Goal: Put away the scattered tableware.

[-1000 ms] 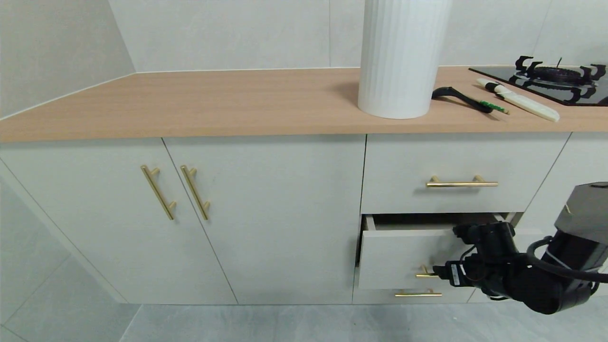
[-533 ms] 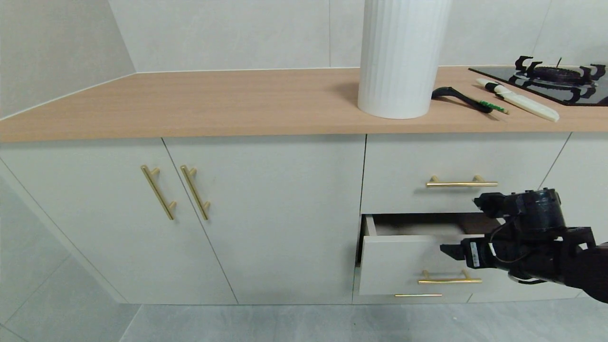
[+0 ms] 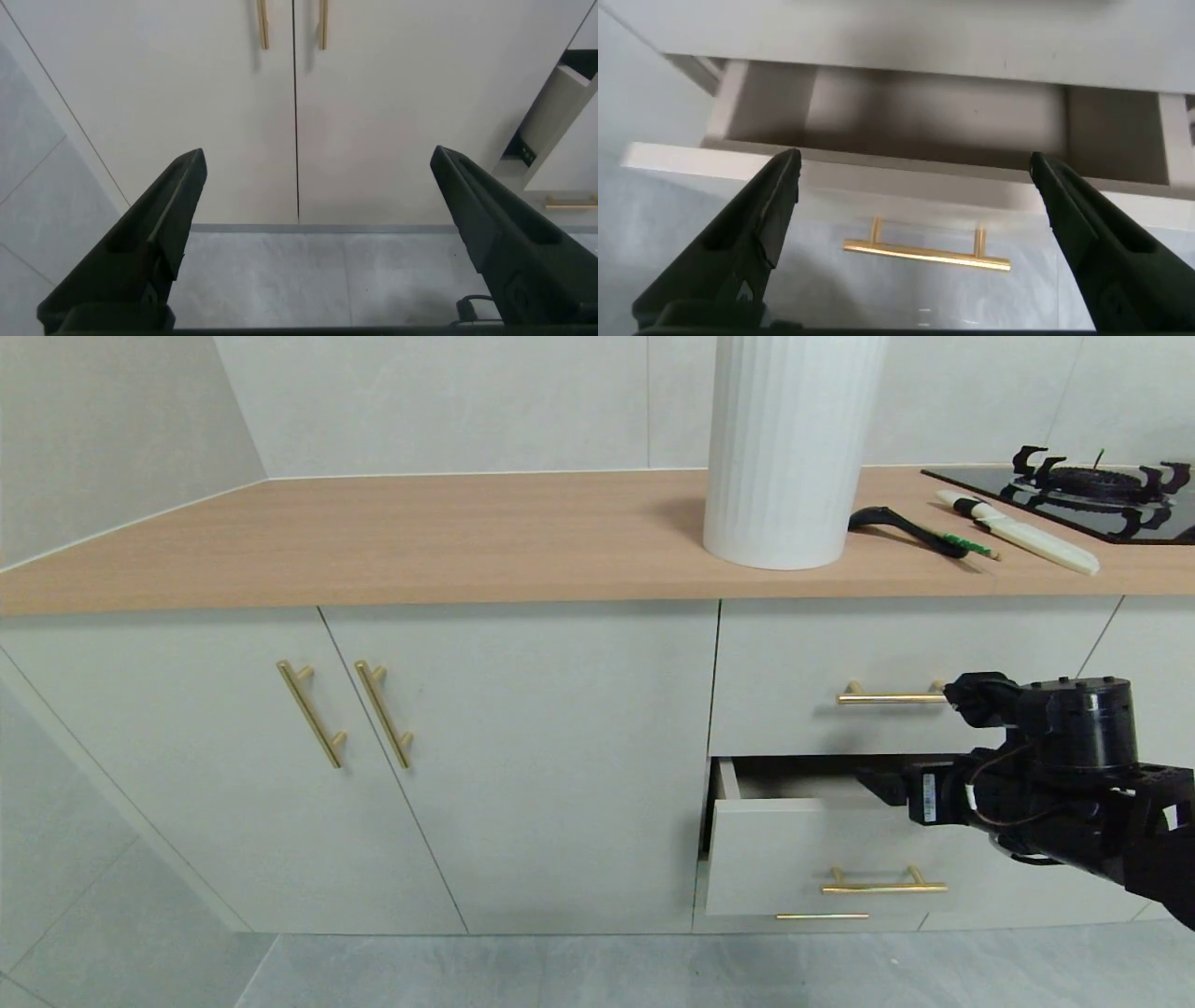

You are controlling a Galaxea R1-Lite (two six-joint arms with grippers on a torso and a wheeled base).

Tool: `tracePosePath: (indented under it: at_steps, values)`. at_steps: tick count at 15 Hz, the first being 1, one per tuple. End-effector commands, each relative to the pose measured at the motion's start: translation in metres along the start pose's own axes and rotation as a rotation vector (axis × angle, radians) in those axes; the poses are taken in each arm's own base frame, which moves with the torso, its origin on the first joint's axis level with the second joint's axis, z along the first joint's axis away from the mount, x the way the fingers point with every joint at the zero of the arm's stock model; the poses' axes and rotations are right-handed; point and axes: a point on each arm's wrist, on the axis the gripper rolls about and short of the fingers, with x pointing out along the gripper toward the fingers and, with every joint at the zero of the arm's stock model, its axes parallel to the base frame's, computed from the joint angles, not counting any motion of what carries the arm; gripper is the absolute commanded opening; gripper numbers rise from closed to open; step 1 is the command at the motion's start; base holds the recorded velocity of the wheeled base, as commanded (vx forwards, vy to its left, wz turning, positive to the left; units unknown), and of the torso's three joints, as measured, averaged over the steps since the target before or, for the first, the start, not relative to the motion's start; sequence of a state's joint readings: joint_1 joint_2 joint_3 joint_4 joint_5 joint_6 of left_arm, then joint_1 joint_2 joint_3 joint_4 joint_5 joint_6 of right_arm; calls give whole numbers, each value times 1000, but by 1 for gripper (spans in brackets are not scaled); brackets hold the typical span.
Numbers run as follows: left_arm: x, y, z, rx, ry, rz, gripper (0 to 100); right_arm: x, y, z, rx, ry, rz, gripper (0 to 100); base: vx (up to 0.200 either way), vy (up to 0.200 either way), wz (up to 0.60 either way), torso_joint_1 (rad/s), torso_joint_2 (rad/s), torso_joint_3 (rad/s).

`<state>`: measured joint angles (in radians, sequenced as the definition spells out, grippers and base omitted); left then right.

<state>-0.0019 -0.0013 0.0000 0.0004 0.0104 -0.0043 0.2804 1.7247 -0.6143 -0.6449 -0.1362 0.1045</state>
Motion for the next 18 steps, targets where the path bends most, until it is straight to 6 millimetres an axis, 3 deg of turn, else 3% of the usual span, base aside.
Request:
tracePosePath:
  at_steps: [1, 4, 9, 18]
  values:
    - [0, 0, 0, 1, 1, 1, 100, 24, 1, -14, -2, 27, -26, 100, 0, 0, 0, 0, 0, 0]
    - [0, 0, 0, 0, 1, 1, 100, 42, 2, -25, -4, 24, -55, 100, 0, 0, 0, 0, 0, 0]
    - [0, 0, 0, 0, 1, 1, 100, 57, 2, -40, -14, 71, -72, 100, 0, 0, 0, 0, 0, 0]
    - [0, 0, 0, 0, 1, 1, 100, 56, 2, -42, -19, 86, -89, 100, 0, 0, 0, 0, 0, 0]
